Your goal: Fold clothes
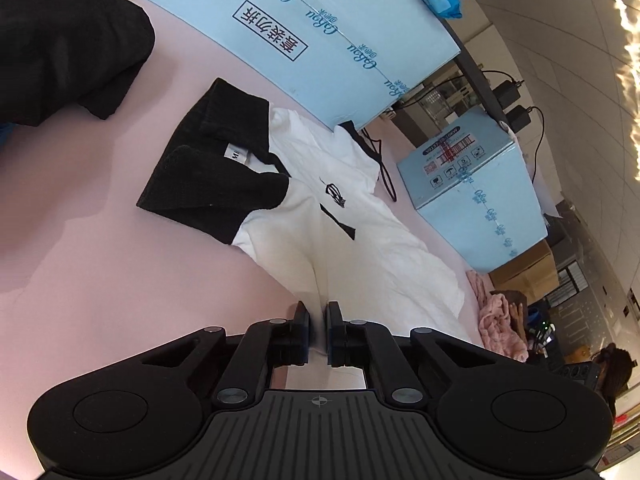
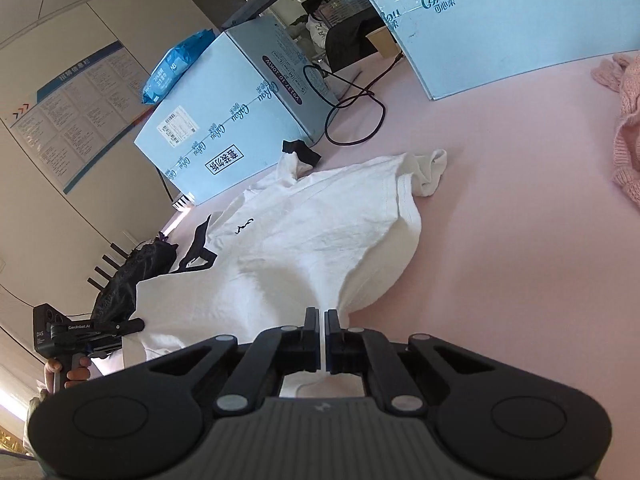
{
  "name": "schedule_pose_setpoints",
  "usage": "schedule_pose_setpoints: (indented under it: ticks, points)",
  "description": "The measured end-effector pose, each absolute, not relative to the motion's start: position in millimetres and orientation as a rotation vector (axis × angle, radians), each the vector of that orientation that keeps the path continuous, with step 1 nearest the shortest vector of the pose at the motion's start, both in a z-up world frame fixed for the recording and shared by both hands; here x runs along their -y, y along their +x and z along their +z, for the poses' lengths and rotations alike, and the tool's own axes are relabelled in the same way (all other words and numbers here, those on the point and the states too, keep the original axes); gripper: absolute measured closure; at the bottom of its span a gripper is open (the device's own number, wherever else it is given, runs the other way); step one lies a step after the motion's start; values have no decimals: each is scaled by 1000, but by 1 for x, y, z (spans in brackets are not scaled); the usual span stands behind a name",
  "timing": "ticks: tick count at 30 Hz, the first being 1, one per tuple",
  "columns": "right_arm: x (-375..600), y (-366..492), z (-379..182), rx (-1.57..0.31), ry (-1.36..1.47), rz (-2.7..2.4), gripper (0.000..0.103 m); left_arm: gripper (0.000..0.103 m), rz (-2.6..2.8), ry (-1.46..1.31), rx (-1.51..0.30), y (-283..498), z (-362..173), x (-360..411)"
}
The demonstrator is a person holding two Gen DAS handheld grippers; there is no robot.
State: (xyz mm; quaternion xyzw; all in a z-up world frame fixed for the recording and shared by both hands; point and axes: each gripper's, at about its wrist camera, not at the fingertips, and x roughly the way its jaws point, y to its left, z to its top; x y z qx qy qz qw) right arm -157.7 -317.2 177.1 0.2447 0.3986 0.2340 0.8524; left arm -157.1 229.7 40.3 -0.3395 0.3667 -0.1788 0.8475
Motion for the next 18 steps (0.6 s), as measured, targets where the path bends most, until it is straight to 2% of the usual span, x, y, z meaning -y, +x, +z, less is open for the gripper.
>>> schedule_pose_setpoints:
  ticks: [2,4,6,7,8,9,10,11,12,13,15,18]
  points:
    - [320,-165,170,-855,507,456,100,95,-363,-772,-805,-169,33,-238]
    - [323,-165,160,-876,511,424,95,85,-319,-792,-842,-172,27,-246]
    - [333,-153,164,-836,555,405,87,74,-294,-793,-780,-178,39,-257]
    - [338,-146,166,-815,578,396,69,70,-283,-793,-746,-181,45,-263]
    - [344,-139,168,-793,601,386,46,70,-272,-793,-711,-184,52,-268]
    - [349,-133,170,-771,623,377,38,68,-313,-777,-640,-186,64,-267]
    - [354,-126,173,-749,646,367,33,59,-364,-757,-563,-188,77,-265]
    - [357,-112,174,-736,656,370,34,52,-414,-736,-486,-190,91,-263]
    - [360,-98,176,-723,664,374,34,38,-470,-706,-473,-186,97,-252]
    - [362,-83,178,-711,672,378,34,34,-527,-673,-473,-179,103,-240]
    - [358,-51,182,-703,664,384,34,33,-635,-617,-560,-157,98,-202]
    - [344,-3,177,-758,635,359,40,33,-758,-538,-735,-123,77,-142]
